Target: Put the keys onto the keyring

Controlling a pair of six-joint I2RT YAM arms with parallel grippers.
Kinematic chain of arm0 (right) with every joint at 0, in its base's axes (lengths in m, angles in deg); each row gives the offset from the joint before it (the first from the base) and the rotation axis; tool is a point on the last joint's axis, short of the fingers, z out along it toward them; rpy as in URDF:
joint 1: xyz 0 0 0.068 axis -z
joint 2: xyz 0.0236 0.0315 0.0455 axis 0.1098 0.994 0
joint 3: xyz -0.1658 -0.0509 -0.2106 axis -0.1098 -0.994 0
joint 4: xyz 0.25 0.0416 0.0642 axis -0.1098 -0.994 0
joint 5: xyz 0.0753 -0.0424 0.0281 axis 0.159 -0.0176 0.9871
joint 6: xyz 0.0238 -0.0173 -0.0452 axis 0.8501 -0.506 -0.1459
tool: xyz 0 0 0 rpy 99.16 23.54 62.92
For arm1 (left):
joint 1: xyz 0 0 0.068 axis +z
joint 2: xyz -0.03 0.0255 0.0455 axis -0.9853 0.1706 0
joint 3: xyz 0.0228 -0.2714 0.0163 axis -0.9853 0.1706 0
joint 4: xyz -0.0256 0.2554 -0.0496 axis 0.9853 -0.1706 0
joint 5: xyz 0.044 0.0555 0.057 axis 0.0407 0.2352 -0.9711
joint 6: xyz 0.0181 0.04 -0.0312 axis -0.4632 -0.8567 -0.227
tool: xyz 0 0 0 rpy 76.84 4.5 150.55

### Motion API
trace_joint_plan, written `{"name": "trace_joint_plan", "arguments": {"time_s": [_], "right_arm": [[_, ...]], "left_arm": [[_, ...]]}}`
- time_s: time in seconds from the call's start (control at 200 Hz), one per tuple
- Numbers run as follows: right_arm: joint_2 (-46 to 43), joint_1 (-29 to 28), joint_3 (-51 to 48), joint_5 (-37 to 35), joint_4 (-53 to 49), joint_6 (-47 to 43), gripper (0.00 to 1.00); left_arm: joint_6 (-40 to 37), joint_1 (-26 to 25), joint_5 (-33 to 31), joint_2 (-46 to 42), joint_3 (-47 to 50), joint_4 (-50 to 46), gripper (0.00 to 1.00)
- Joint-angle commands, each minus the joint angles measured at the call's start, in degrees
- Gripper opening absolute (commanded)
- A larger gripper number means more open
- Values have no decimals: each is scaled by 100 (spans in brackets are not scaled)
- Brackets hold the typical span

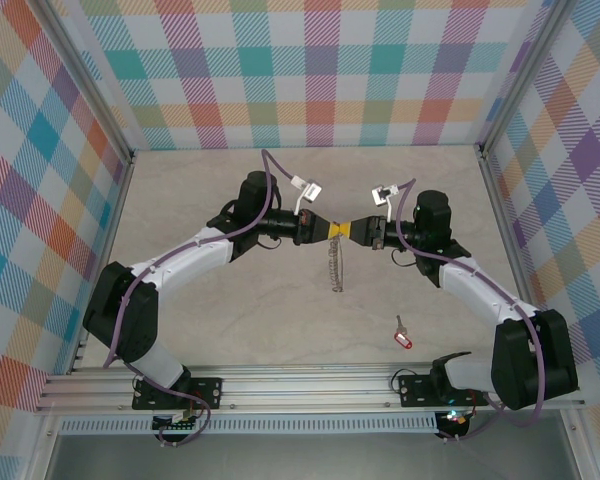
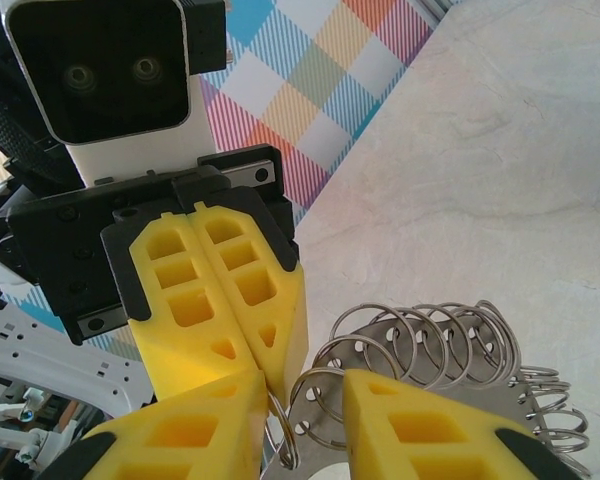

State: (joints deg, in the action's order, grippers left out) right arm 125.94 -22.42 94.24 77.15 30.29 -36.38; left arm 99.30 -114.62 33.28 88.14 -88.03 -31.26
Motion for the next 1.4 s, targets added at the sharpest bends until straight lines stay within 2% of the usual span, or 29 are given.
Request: {"name": "trace_joint_plan", "arguments": {"time_s": [0.0,0.895,1.395], "right_arm": [[29,-56,-100,177,181,-43,29],[3,-18,-137,-146,240,100,30],[67,-10,-194,220,431,188,32]], "left_arm": [[-164,-70,-84,26,-182,115,0],[-176,-37,-27,91,-176,280,0],[-122,-28,-38,123,-190,351,0]]}}
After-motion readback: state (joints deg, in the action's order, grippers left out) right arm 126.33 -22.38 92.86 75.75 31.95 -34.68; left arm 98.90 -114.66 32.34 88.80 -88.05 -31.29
